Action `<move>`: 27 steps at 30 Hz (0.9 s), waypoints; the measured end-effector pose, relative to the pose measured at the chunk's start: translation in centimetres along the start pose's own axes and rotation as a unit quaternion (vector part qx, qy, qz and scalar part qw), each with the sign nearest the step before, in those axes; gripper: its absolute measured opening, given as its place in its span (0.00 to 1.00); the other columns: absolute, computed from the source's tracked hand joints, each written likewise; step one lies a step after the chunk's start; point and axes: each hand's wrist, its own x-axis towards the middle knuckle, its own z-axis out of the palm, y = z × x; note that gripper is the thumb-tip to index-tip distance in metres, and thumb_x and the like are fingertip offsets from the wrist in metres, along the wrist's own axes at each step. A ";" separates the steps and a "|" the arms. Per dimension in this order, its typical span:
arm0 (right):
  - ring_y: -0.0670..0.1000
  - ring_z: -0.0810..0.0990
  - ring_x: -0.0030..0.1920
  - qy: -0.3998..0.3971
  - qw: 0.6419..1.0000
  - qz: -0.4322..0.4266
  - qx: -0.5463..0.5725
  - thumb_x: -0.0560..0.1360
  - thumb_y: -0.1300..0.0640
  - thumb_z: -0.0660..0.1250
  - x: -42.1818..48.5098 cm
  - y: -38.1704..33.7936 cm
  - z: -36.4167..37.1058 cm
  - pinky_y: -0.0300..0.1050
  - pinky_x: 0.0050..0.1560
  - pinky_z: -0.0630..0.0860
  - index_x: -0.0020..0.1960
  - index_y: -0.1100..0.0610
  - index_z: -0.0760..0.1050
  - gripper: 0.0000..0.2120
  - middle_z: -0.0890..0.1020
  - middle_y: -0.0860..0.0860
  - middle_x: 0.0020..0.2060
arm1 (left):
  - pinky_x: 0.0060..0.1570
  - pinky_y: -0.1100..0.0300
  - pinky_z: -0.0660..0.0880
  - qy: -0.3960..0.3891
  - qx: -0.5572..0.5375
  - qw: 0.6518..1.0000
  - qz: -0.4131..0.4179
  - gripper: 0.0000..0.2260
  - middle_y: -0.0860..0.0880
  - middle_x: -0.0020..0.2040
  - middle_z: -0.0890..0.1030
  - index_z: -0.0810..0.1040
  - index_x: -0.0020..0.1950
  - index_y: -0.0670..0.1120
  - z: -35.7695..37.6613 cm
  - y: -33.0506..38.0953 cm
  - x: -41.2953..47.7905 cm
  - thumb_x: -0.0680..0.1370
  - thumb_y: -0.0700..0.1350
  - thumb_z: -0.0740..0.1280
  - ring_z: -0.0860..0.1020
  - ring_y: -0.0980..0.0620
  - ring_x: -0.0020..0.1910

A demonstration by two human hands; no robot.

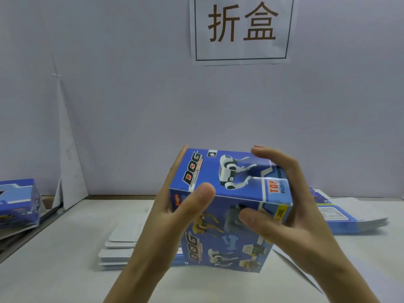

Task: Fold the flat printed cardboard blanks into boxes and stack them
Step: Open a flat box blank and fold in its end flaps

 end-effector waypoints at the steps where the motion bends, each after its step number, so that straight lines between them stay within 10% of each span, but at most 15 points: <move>1: 0.54 0.83 0.52 0.006 0.999 0.009 0.034 0.67 0.56 0.71 0.1 0.1 0.3 0.50 0.46 0.82 0.65 0.42 0.69 0.28 0.79 0.48 0.59 | 0.36 0.58 0.81 0.014 -0.013 1.000 -0.008 0.49 0.49 0.49 0.85 0.74 0.63 0.54 0.2 -0.1 0.0 0.44 0.68 0.77 0.84 0.48 0.47; 6: 0.47 0.76 0.32 0.093 0.995 -0.021 0.015 0.60 0.58 0.65 0.6 0.3 1.2 0.36 0.31 0.74 0.54 0.38 0.76 0.25 0.81 0.41 0.41 | 0.37 0.55 0.80 0.042 -0.048 0.997 0.045 0.37 0.50 0.49 0.84 0.71 0.69 0.54 1.5 -0.7 -0.3 0.59 0.53 0.70 0.83 0.48 0.47; 9: 0.47 0.83 0.50 0.074 0.996 -0.015 0.038 0.62 0.61 0.65 0.1 0.4 1.1 0.39 0.39 0.80 0.62 0.35 0.71 0.33 0.78 0.40 0.58 | 0.34 0.61 0.79 0.064 -0.043 0.994 0.072 0.35 0.53 0.48 0.83 0.72 0.67 0.58 1.4 -0.7 -0.3 0.58 0.52 0.69 0.83 0.51 0.47; 13: 0.41 0.68 0.70 -0.041 0.997 0.039 -0.043 0.60 0.44 0.76 -0.4 0.4 -0.1 0.42 0.63 0.72 0.72 0.27 0.45 0.52 0.61 0.30 0.72 | 0.34 0.60 0.79 0.070 -0.077 0.991 0.083 0.30 0.49 0.53 0.83 0.73 0.64 0.59 0.1 0.3 0.1 0.61 0.52 0.71 0.84 0.47 0.46; 16: 0.30 0.56 0.71 -0.083 0.964 0.104 -0.231 0.59 0.39 0.74 -0.3 1.4 -1.9 0.25 0.64 0.61 0.70 0.26 0.35 0.56 0.54 0.25 0.71 | 0.36 0.58 0.80 0.078 -0.171 0.978 0.095 0.28 0.48 0.52 0.84 0.73 0.66 0.51 -1.2 0.6 0.8 0.66 0.43 0.69 0.84 0.49 0.45; 19: 0.33 0.63 0.67 -0.095 0.931 0.153 -0.318 0.63 0.48 0.77 0.1 2.3 -3.1 0.28 0.61 0.65 0.74 0.32 0.42 0.54 0.61 0.29 0.67 | 0.40 0.59 0.80 0.092 -0.215 0.968 0.096 0.22 0.49 0.56 0.83 0.72 0.67 0.50 -2.6 0.6 1.5 0.73 0.41 0.65 0.83 0.50 0.49; 22: 0.39 0.68 0.61 -0.012 0.904 0.099 -0.416 0.63 0.59 0.79 0.6 2.5 -3.2 0.29 0.59 0.66 0.75 0.43 0.56 0.49 0.68 0.39 0.62 | 0.49 0.63 0.78 0.170 0.018 0.981 0.093 0.19 0.54 0.63 0.77 0.72 0.64 0.57 -3.7 -0.2 2.1 0.79 0.37 0.62 0.79 0.58 0.56; 25: 0.55 0.67 0.61 0.080 0.777 -0.011 -0.625 0.55 0.67 0.79 1.0 2.6 -2.5 0.63 0.68 0.65 0.73 0.59 0.66 0.47 0.75 0.56 0.60 | 0.65 0.68 0.65 0.232 0.389 0.856 0.248 0.20 0.54 0.63 0.73 0.72 0.66 0.52 -4.2 -0.5 2.1 0.78 0.36 0.64 0.72 0.60 0.61; 27: 0.59 0.66 0.62 0.091 0.718 -0.058 -0.688 0.51 0.72 0.76 1.0 2.7 -1.6 0.68 0.69 0.57 0.69 0.63 0.71 0.46 0.77 0.60 0.57 | 0.65 0.65 0.65 0.160 0.505 0.785 0.321 0.18 0.49 0.61 0.75 0.73 0.66 0.46 -3.7 -0.6 1.9 0.77 0.41 0.62 0.73 0.54 0.61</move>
